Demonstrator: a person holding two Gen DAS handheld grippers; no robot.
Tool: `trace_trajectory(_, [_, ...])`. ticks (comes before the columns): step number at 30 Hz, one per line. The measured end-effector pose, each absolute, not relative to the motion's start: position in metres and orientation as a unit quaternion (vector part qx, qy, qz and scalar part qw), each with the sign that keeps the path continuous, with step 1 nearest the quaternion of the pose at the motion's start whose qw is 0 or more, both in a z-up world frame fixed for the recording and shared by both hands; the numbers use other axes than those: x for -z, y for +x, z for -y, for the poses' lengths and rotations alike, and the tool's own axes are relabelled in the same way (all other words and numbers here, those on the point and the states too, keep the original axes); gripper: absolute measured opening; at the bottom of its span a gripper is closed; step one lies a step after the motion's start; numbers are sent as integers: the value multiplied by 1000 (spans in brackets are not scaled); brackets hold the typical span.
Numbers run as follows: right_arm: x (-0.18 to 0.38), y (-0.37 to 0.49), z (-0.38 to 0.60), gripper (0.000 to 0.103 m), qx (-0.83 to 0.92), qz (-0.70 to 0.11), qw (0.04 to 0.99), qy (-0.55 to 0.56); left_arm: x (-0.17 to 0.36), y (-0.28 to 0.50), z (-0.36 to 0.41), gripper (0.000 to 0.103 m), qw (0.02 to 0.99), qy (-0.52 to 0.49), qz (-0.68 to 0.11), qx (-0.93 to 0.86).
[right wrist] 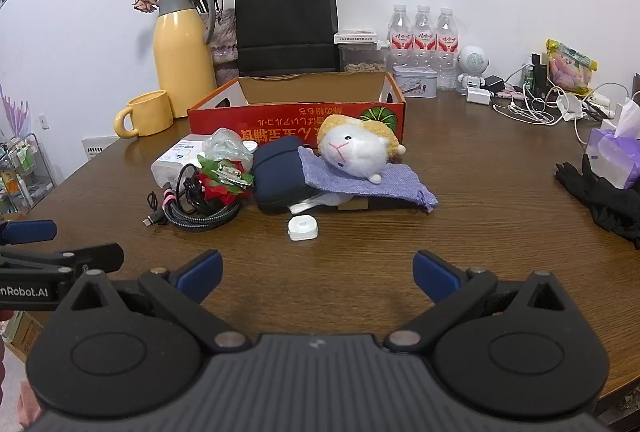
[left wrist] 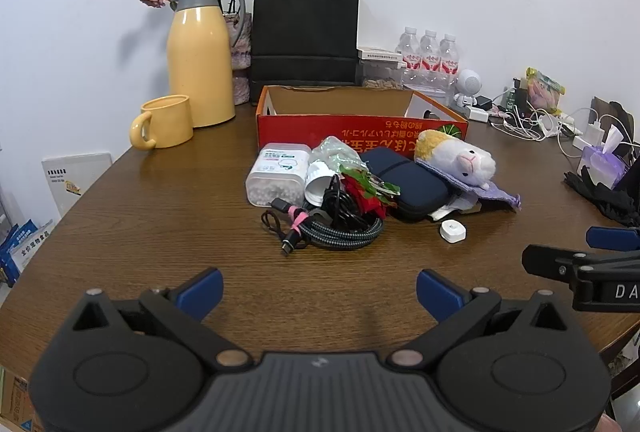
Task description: Organize objects
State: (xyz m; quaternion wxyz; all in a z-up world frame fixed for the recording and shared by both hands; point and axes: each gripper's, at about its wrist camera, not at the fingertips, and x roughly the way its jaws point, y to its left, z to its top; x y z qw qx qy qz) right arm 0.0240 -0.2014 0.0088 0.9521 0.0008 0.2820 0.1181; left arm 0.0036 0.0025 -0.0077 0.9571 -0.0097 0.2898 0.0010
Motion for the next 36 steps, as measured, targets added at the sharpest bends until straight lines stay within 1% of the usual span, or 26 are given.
trace_trajectory(36, [-9, 23, 201, 103, -119, -281, 952, 2, 7, 5, -5, 103, 957, -9, -289, -4])
